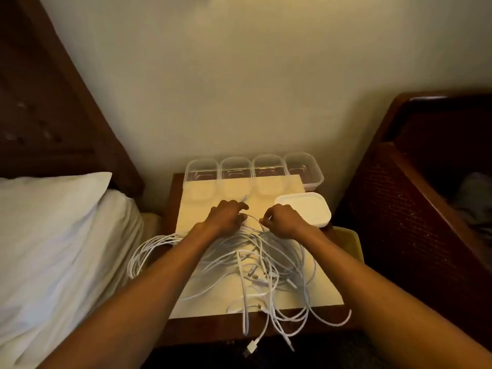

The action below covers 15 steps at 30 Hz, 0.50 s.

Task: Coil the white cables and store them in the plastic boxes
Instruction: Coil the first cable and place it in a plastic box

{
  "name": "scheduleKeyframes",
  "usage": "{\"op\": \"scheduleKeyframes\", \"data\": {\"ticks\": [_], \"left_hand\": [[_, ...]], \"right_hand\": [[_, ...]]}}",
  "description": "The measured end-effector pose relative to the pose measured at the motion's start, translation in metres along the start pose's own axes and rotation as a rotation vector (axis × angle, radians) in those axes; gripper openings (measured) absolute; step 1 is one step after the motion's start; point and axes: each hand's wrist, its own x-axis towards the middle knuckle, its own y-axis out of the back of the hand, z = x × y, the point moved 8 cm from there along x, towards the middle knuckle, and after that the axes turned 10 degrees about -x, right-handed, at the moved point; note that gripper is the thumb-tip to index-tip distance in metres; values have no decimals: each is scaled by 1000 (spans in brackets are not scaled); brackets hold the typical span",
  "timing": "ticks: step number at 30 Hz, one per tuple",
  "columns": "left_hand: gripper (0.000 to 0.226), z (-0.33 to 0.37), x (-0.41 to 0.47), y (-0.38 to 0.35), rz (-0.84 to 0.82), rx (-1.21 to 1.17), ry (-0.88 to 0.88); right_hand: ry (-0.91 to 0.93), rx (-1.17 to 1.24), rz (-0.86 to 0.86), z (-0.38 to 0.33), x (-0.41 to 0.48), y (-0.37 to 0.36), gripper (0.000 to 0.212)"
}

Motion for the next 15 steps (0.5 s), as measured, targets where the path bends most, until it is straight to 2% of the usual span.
{"op": "scheduleKeyframes", "data": {"ticks": [5,12,15], "left_hand": [[20,10,7,12,-3,30,-53],[18,42,-20,95,253,-179,-220],[16,48,-38,127,319,-233,-189]], "right_hand": [[27,90,-19,-11,-2,1,34],[101,443,277,-35,-20,81,14],[156,468,407,-58,-39,129,14]]}}
